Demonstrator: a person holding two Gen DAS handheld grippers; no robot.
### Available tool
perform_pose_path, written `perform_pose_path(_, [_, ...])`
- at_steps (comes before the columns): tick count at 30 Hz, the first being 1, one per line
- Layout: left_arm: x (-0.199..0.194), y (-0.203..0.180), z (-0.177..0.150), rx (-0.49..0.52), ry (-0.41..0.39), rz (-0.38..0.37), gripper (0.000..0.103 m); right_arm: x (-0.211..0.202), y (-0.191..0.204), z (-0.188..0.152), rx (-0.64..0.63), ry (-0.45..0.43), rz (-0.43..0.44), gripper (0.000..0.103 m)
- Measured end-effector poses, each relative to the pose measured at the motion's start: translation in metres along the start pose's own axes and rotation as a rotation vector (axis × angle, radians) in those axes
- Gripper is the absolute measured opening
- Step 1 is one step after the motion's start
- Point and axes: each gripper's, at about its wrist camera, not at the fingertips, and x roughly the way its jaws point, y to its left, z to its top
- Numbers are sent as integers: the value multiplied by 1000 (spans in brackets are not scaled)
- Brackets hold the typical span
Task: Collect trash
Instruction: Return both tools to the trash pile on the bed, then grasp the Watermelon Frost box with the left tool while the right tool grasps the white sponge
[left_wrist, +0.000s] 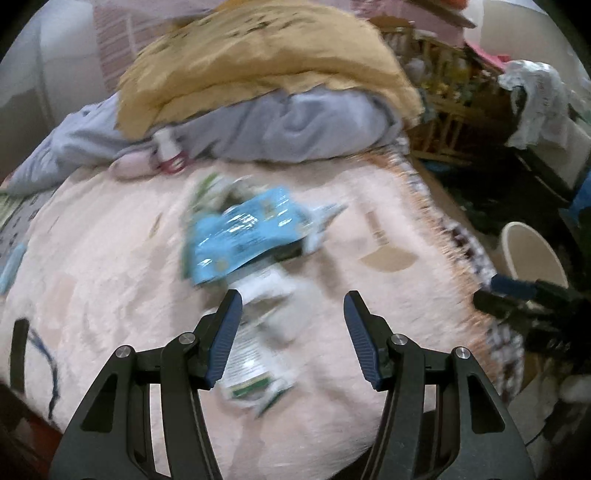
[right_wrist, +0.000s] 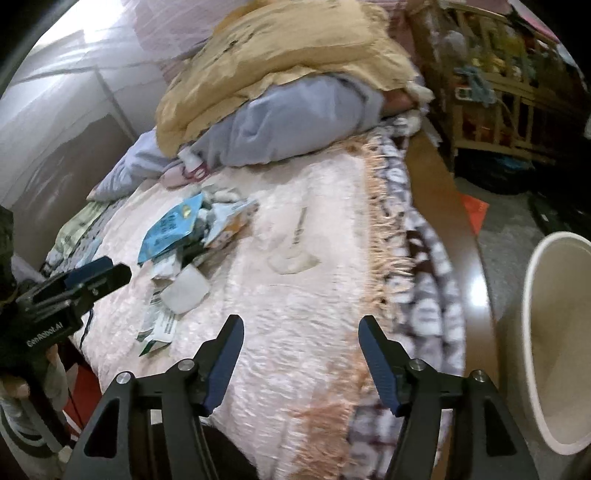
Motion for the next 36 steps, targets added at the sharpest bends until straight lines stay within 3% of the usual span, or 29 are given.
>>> perform_pose_path(6, [9, 45, -29, -80, 60, 29, 56, 20, 20, 4, -42, 29, 19, 64])
perform_pose_path(11, [19, 71, -43, -173, 103, -17, 56, 35, 36, 7, -80, 56, 30, 64])
perform_pose_path(16, [37, 71, -46, -243, 135, -79, 56, 42, 41, 7, -84, 68, 43, 64])
perform_pose_path(25, [82, 63, -48, -257, 180, -91, 56, 55, 59, 14, -140, 92, 63, 65])
perform_pose_path(30, [76, 76, -50, -256, 161, -134, 51, 64, 69, 20, -181, 103, 75, 65])
perform_pose_path(36, [53, 101, -61, -246, 159, -124, 50, 81, 85, 28, -242, 125, 117, 65])
